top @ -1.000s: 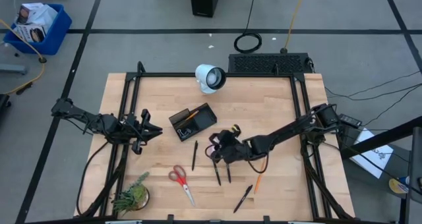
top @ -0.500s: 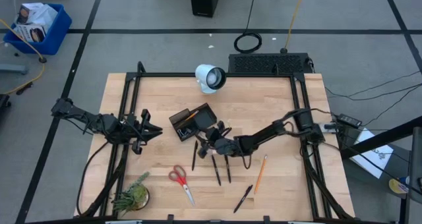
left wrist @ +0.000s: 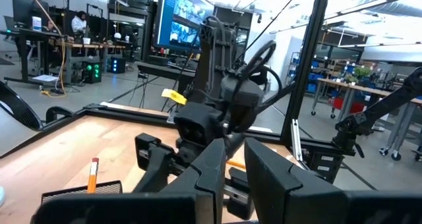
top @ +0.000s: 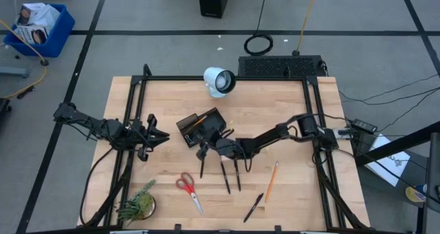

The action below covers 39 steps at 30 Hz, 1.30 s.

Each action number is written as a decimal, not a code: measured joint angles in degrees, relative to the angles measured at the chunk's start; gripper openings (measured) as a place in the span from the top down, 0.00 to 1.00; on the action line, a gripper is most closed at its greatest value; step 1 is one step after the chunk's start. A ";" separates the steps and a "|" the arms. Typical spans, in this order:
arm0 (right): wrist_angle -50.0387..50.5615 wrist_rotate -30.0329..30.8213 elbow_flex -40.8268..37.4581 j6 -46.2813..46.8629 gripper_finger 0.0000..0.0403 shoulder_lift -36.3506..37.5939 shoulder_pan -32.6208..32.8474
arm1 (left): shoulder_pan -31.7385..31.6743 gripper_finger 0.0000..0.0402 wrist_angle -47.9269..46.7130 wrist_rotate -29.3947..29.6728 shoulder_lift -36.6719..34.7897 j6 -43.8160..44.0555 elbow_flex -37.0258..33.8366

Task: Pick and place office supplies into organizer
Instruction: Put the black binder clip into the black desk organizer, then put the green eraser into the black desk organizer

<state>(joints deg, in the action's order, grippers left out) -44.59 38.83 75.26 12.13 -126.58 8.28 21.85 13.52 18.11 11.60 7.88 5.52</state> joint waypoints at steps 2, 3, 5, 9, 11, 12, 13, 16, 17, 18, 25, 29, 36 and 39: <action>0.28 0.02 0.00 -0.69 0.65 0.00 -0.45 | -0.02 0.84 0.00 0.00 0.02 0.00 0.00; 0.34 0.01 0.00 -0.83 0.65 0.00 -0.62 | -0.01 0.84 0.00 0.00 0.01 0.00 0.01; 0.21 -0.78 0.00 -1.09 0.64 0.00 -0.94 | 0.00 0.84 0.00 0.00 0.02 0.00 0.00; 0.31 -1.77 0.00 -1.50 0.63 0.00 -1.46 | 0.00 0.84 0.00 0.00 0.01 0.02 0.02; 0.58 -3.07 0.00 -1.44 0.63 0.00 -1.85 | -0.01 0.84 0.00 0.00 0.01 0.00 0.00; 0.77 -3.07 0.00 -1.26 0.64 0.00 -1.88 | 0.00 0.84 0.00 0.00 0.02 0.00 0.02; 1.13 -2.90 0.00 -1.08 0.64 0.00 -1.92 | -0.01 0.84 0.00 0.00 0.02 0.01 0.01; 1.28 -3.06 0.00 -1.00 0.65 0.00 -2.20 | 0.00 0.84 0.00 0.00 0.00 0.00 0.02; 1.50 -3.19 0.00 -0.93 0.65 0.00 -2.24 | 0.00 0.84 0.00 0.00 0.02 0.00 0.02; 1.96 -3.11 0.00 -0.88 0.64 0.00 -2.28 | -0.01 0.84 0.00 0.00 0.01 0.00 0.02; -0.41 -3.17 0.00 -0.47 0.63 -1.90 -2.50 | -0.02 0.84 0.00 0.00 0.00 0.00 0.02; -2.07 -3.54 0.00 1.82 0.63 -3.45 -2.83 | -0.01 0.84 0.01 0.00 0.00 0.00 0.02; -2.38 -4.33 -0.02 0.83 0.54 -3.48 -2.60 | -0.01 0.84 0.00 0.00 0.01 0.01 0.01; -2.39 -4.33 -0.02 0.69 0.50 -3.48 -2.56 | 0.00 0.84 0.00 0.00 0.01 0.00 0.01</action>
<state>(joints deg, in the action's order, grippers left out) -46.98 34.50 75.24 12.82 -130.06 5.72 21.84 13.52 18.11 11.61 7.88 5.53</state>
